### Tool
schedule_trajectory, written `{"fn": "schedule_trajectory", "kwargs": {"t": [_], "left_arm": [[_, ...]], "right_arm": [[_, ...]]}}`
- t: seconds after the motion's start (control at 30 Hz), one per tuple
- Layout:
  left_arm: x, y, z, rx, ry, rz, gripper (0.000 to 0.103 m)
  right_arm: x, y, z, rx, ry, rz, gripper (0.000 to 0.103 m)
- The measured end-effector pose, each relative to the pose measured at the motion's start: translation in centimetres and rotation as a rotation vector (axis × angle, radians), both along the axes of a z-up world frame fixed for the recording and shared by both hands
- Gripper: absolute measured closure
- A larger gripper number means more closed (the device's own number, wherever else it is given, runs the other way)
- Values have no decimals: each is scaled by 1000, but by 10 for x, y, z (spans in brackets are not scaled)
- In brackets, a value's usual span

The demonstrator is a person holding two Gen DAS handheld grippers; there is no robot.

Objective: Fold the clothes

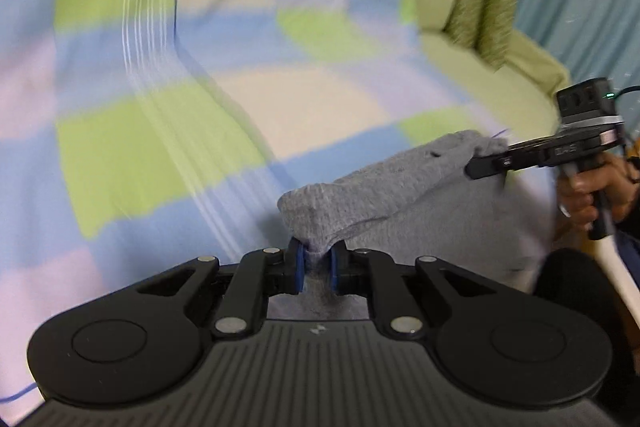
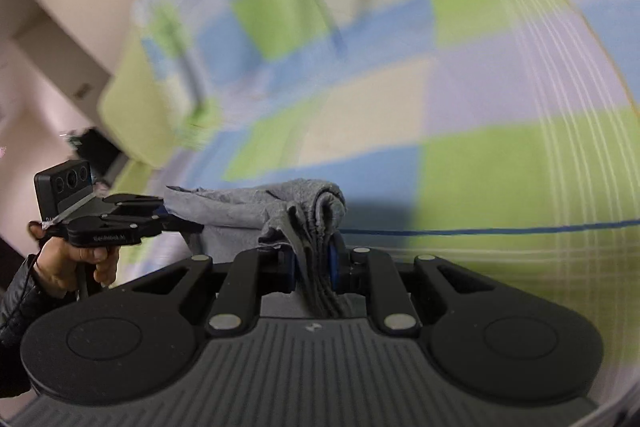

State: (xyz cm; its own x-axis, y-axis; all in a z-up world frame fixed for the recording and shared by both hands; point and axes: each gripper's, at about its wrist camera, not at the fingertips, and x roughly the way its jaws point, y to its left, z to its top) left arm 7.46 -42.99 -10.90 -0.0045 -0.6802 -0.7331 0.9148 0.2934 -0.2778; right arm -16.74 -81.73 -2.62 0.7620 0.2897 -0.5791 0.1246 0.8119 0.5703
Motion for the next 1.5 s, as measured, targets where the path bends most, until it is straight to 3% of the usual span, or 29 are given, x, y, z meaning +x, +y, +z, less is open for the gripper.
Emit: {"fn": "schedule_trajectory", "kwargs": {"t": [0.03,0.17,0.27,0.3,0.37,0.6,0.7,0.8,0.9,0.97,1.0,1.07,1.13,1.2,1.23,1.37,1.43,1.5], "left_arm": [[4,2,-7,-29,30,4,86],[13,16,-9,-116,74,41,71],[18,16,-14,-157,95,76,71],[19,16,-17,-167,102,88,71],[24,16,-22,-184,124,114,71],[46,26,-24,-232,285,214,70],[50,38,-19,-248,309,280,59],[45,64,-1,-261,264,358,52],[10,76,26,-193,36,287,48],[-41,78,36,-112,-233,130,48],[-56,79,34,-97,-301,86,48],[-113,82,21,-37,-533,-108,48],[-147,86,9,-26,-655,-213,51],[-172,87,-2,-8,-761,-304,56],[-189,84,-16,47,-911,-371,56],[-212,76,-44,140,-1108,-520,55],[-217,69,-52,160,-1180,-536,55],[-220,61,-60,181,-1231,-530,55]], "right_arm": [[3,-1,-4,-15,8,10,88],[7,-3,-1,-108,1,91,66],[6,-13,5,-135,-22,103,68],[7,-17,5,-124,-23,99,78],[11,-26,-1,-86,-21,79,83],[12,-55,-21,83,-50,-29,82],[-3,-49,-9,-9,-54,-97,73],[-29,-39,16,-112,-78,-165,68],[-52,5,40,-308,-103,-83,65],[-66,37,54,-444,-118,-20,64],[-73,60,54,-526,-126,33,64],[-85,102,55,-679,-139,133,66],[-93,133,46,-812,-140,214,68],[-101,175,30,-1025,-132,342,69],[-103,189,23,-1109,-125,394,69],[-108,221,-2,-1348,-67,534,68],[-108,226,-12,-1416,-37,565,67],[-105,234,-29,-1565,-12,610,58]]}}
